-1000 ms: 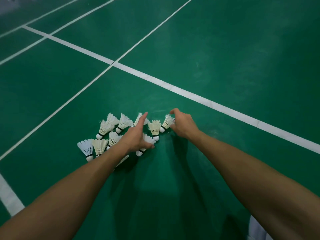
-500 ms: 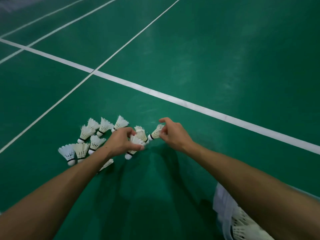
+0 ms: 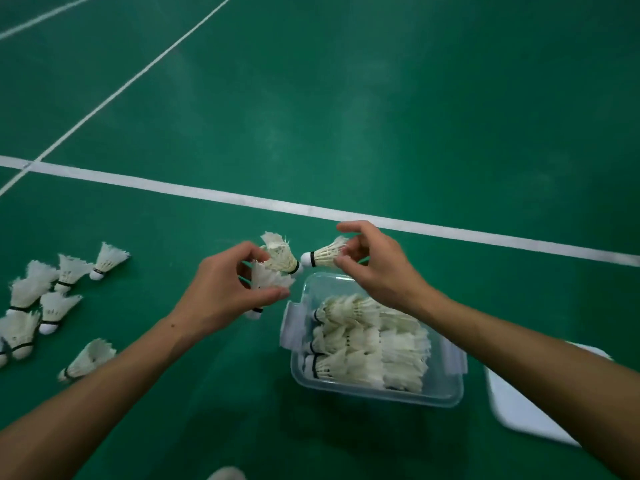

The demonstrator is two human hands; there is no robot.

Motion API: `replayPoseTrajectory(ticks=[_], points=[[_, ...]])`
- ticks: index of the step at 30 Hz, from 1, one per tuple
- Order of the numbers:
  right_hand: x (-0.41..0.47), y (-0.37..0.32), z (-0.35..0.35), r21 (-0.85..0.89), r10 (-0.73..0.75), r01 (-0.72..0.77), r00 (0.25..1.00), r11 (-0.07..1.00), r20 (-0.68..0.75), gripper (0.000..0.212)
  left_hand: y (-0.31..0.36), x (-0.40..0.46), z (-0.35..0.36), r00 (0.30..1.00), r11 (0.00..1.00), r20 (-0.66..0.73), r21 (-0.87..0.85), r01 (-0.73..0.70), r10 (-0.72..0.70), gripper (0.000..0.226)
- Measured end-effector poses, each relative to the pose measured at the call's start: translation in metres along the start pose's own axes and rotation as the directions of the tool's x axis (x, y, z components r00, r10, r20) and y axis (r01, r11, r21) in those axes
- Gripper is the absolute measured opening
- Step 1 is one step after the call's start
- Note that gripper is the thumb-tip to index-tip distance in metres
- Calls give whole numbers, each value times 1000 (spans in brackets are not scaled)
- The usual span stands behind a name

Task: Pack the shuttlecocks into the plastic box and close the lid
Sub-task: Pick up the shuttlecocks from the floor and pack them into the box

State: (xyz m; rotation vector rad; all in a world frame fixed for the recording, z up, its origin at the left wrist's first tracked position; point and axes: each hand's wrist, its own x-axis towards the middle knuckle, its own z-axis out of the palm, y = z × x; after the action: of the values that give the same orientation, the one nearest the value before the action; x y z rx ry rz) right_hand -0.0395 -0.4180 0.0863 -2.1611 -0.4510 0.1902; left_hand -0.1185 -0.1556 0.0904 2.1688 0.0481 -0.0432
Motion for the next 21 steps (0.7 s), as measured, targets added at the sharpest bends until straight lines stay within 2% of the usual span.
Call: replayPoseTrajectory(ticks=[8,13,17,21], points=[[-108,43,-37,120,205,-193,974,974,-97,43,28,-30,69,981,994,170,26,-103,97,49],[-159,68,-60,-92,232,-241,967,966,-102,42,25,-30,85,972,987,191,53,-153,140,47],[-171,70,-56,-258,225,-216,974,942,4,47,24,-30,84,967,981,198,77,-176,158,47],[-161,70,-41,-338,219,-176,971,925,95,52,23,-31,82,967,977,192,96,-189,168,47]])
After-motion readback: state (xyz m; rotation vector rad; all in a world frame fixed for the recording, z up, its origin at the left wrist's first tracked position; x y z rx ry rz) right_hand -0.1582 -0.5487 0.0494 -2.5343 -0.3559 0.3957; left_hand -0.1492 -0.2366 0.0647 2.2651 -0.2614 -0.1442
